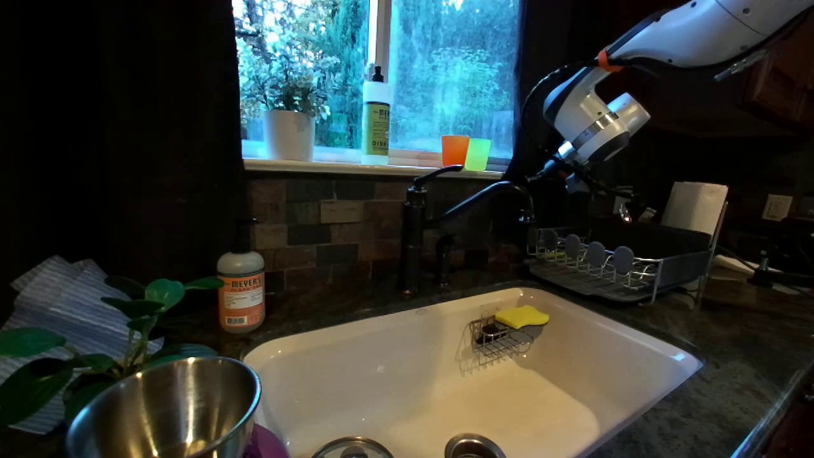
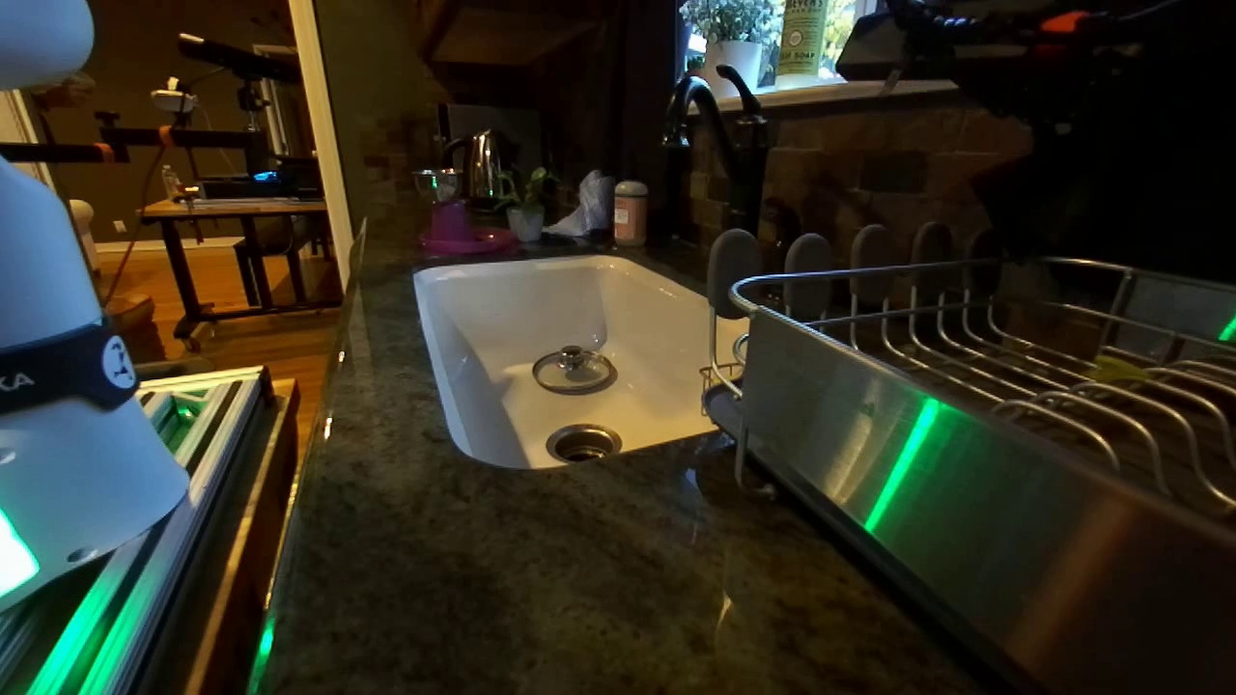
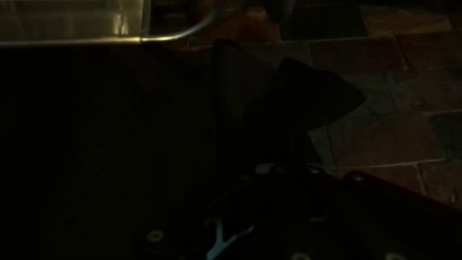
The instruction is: Pull the curtain on the right to the left.
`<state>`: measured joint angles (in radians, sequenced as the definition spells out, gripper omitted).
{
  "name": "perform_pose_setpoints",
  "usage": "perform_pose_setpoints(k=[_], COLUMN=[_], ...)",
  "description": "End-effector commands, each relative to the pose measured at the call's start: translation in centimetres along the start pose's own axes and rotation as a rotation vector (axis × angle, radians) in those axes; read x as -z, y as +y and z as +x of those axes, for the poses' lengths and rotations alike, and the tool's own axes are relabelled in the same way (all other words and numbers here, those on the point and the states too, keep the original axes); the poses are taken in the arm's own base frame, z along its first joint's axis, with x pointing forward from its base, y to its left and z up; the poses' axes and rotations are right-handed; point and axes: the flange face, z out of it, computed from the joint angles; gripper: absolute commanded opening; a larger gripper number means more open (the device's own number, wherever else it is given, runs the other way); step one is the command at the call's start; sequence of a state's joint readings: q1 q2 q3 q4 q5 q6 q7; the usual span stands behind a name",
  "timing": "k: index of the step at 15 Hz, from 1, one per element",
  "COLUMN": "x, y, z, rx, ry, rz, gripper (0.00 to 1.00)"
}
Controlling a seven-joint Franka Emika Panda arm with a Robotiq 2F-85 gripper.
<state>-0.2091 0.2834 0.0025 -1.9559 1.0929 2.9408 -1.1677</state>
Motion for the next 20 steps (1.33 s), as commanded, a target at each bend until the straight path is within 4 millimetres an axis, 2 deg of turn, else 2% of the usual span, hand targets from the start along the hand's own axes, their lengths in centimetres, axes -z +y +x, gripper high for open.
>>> perform_pose_setpoints(k=[1,6,7,9,14,16,18,20], x=[-2.4,-4.2,-4.3,-4.1,-1.4,-0.2,1.0,2.7], y=[-0.1,-1.6,-1.8,-2.2,-3.7,-4.8,-6.8,-9.3], z=[-1.1,-1.8,-2.0,-2.3,-3.1,-3.2,-2.8,-1.7], rx=[0.007,0.066,0.074,0.102,0.220,0.272,0.332,0.387], ry=[-0.031,-0.071,-0.082,-0.102,-0.178,-0.209,-0.237,-0.241], rz=[0.039,0.061,0.060,0.049,0.023,0.039,0.093,0.171], gripper=[0.00,0.00,0.27,0.34,0.72,0.87,1.00,1.00])
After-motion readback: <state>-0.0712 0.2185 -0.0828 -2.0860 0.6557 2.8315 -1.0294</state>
